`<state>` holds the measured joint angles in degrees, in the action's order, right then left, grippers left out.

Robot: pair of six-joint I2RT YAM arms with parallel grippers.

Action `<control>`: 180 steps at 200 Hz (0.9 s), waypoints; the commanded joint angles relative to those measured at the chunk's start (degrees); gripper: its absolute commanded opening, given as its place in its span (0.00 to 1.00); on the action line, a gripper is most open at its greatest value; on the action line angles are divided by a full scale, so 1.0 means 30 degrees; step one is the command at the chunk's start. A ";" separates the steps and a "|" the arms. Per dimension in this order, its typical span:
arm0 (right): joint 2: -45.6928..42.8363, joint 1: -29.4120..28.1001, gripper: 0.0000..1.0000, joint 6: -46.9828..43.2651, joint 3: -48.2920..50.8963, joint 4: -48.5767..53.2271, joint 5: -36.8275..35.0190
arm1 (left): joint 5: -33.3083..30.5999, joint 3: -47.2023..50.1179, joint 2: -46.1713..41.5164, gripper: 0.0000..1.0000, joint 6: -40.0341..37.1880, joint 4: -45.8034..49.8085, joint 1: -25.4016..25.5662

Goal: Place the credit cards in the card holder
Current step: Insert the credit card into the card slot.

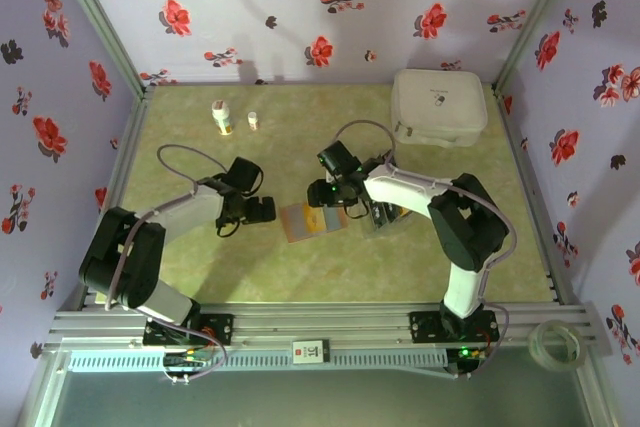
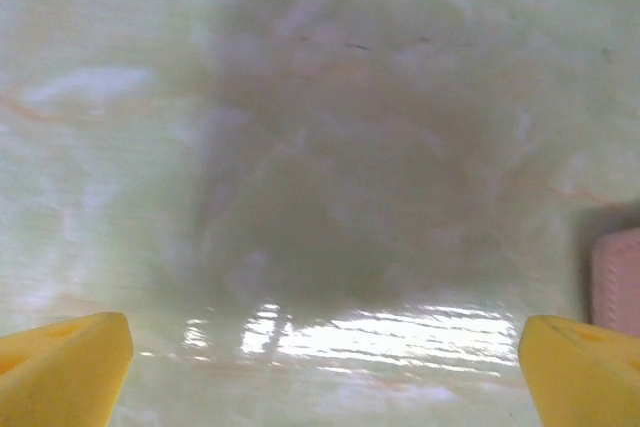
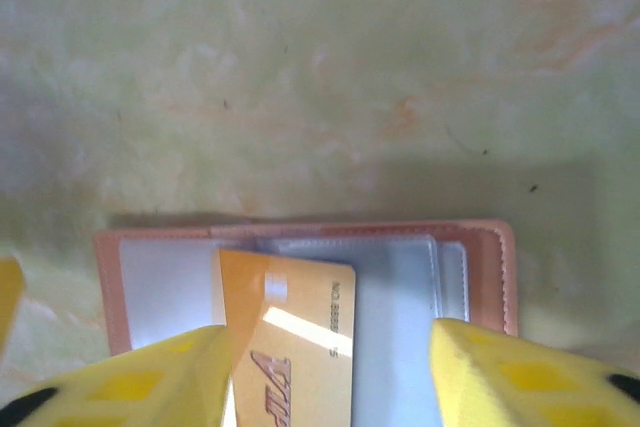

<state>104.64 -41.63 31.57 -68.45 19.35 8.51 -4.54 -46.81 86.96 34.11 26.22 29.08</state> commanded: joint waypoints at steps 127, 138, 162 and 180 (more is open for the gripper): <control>0.1910 0.0655 0.04 0.0035 -0.1267 -0.0533 0.1336 | -0.0023 -0.0797 0.2492 1.00 0.0686 -0.0344 0.1251; 0.2250 0.0633 0.04 -0.0157 -0.1776 -0.0234 0.1394 | -0.0055 -0.0822 0.2607 1.00 0.0671 -0.0359 0.1235; 0.3034 0.0546 0.04 -0.0611 -0.3023 0.0538 0.1488 | -0.0099 -0.0879 0.2797 1.00 0.0642 -0.0358 0.1238; 0.3623 0.0430 0.04 -0.0955 -0.3832 0.1080 0.1453 | -0.0080 -0.0923 0.2861 1.00 0.0642 -0.0359 0.1243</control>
<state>113.25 -40.01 31.27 -76.31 18.76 12.32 -5.43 -49.63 92.66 36.10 27.79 32.64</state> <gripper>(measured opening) 0.046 0.997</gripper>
